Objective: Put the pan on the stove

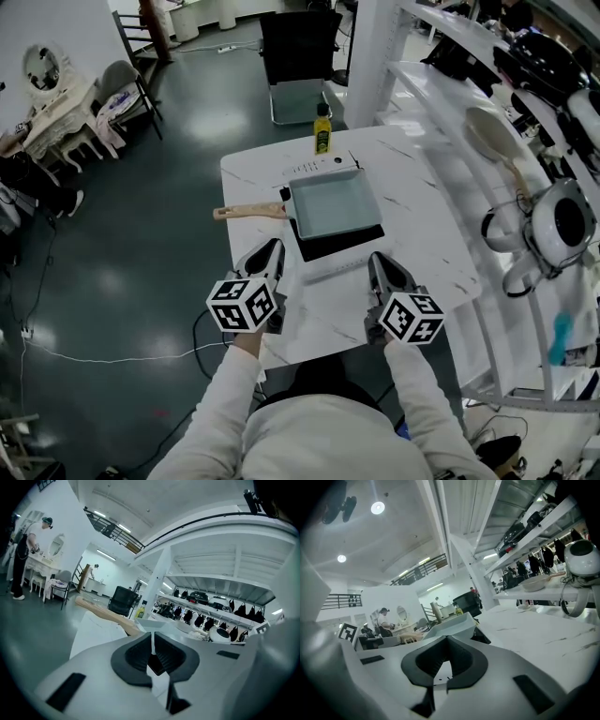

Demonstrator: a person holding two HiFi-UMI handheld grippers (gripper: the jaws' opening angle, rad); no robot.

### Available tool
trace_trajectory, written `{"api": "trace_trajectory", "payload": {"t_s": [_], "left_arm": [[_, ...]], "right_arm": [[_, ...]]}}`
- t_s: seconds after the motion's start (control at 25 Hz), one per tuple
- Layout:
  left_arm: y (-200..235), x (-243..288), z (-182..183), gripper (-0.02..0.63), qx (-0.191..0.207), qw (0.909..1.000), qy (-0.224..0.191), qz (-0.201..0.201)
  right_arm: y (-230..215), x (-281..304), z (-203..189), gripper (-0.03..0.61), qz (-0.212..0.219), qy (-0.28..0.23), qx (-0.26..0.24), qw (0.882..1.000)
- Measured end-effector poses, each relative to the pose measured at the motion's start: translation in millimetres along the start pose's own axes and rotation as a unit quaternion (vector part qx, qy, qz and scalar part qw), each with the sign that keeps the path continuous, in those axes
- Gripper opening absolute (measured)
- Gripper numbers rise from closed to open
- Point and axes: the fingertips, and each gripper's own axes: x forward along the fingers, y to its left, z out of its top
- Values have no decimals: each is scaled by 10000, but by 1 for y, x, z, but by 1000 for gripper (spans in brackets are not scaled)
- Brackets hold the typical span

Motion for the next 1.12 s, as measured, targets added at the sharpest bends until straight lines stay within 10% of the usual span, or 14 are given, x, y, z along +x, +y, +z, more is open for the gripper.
{"api": "trace_trajectory", "payload": {"t_s": [1.12], "left_arm": [[-5,-61,-13,23,432,9989,153,26]], "right_arm": [[41,-45,-34,26,-290,139,-608,9976]]}}
